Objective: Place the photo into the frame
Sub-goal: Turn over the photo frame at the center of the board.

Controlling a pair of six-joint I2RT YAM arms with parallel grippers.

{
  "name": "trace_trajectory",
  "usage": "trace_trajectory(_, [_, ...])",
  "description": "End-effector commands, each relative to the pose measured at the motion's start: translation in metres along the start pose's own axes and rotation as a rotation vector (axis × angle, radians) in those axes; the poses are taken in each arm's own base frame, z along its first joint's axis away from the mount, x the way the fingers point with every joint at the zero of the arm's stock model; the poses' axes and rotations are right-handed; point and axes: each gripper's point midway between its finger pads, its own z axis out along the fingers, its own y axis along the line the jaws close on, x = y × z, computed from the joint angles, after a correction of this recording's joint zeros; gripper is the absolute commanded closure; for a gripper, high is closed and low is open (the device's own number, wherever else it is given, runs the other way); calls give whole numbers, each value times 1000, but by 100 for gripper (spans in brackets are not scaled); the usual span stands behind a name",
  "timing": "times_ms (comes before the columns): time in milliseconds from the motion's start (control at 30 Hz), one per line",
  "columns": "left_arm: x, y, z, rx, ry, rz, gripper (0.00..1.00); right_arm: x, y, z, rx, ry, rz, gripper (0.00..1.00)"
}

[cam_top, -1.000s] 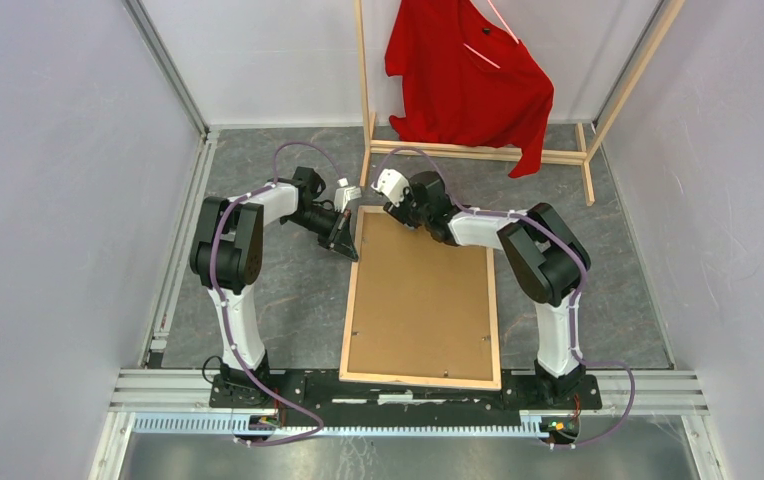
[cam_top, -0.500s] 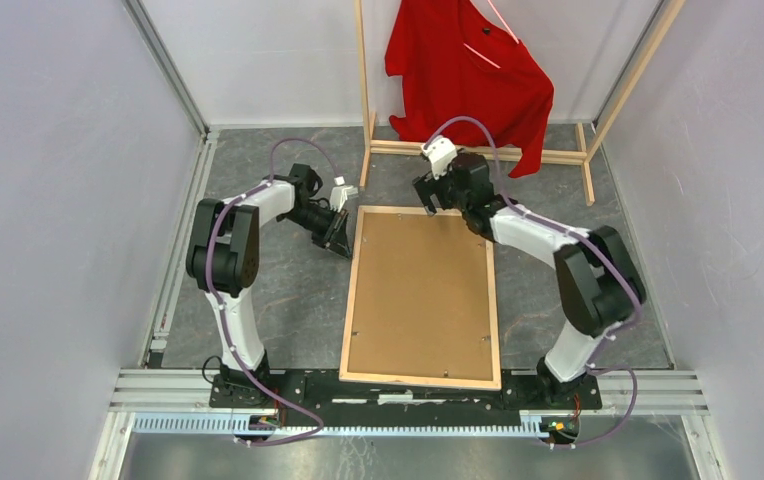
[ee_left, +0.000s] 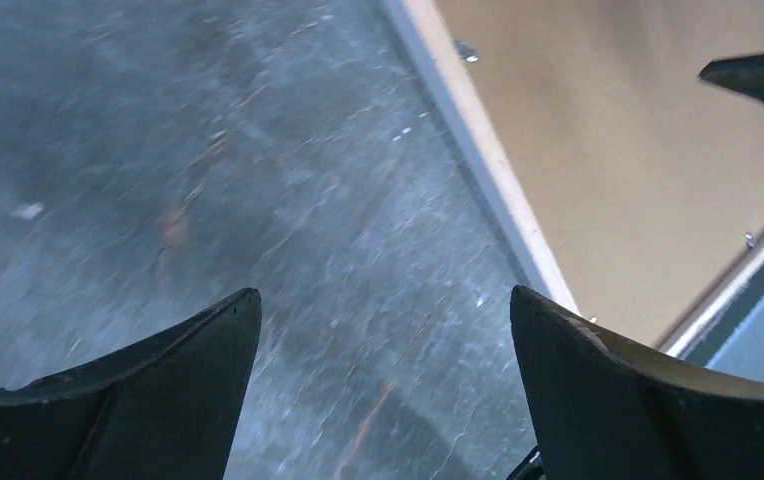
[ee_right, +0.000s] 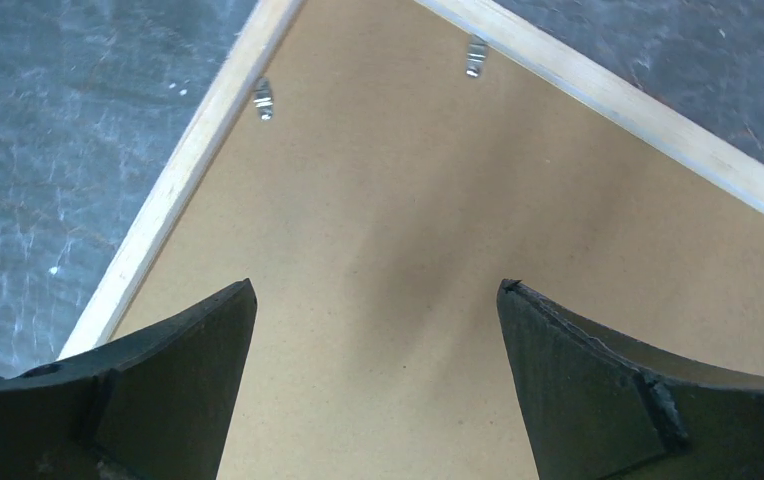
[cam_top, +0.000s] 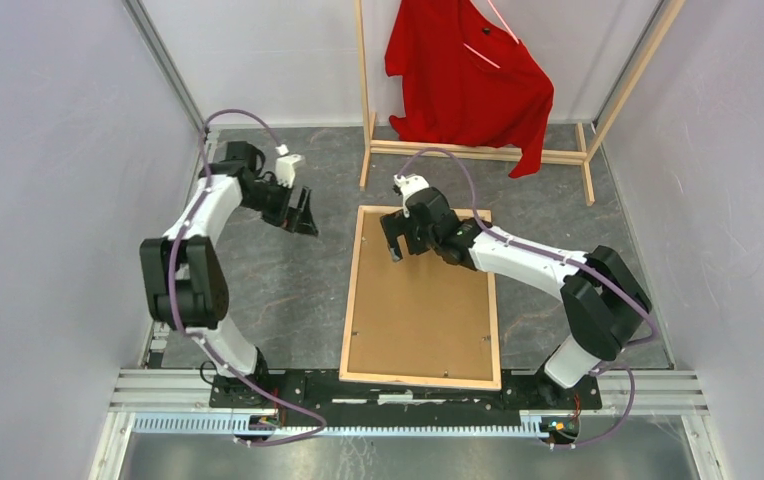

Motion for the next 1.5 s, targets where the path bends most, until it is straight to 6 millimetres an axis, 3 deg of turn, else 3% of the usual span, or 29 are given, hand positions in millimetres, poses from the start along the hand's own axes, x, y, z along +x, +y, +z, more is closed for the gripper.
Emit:
trace_trajectory(0, [7, 20, -42, -162, -45, 21, 0, -17, 30, -8, 7, -4, 92, 2])
trace_trajectory(133, [15, 36, -65, -237, -89, -20, 0, -15, 72, -7, 139, 43, 17, 2])
trace_trajectory(267, [19, 61, -88, -296, -146, -80, 0, -5, 116, 7, 135, 59, 31, 11])
trace_trajectory(367, [29, 76, -99, -323, -159, -129, 0, 1, 130, 19, 186, 92, 9, 19])
trace_trajectory(567, [47, 80, -104, -379, -149, -134, 0, 9, 136, 36, 253, 122, 20, 32])
trace_trajectory(733, [49, 79, -109, -426, -167, -106, 0, 29, 127, 43, 305, 154, 39, 33])
trace_trajectory(1067, [54, 82, -115, -482, -156, -79, 0, 58, 134, 62, 291, 211, 71, 42])
trace_trajectory(1467, [51, 77, -122, -502, -179, -39, 0, 65, 151, 71, 253, 233, 73, 73])
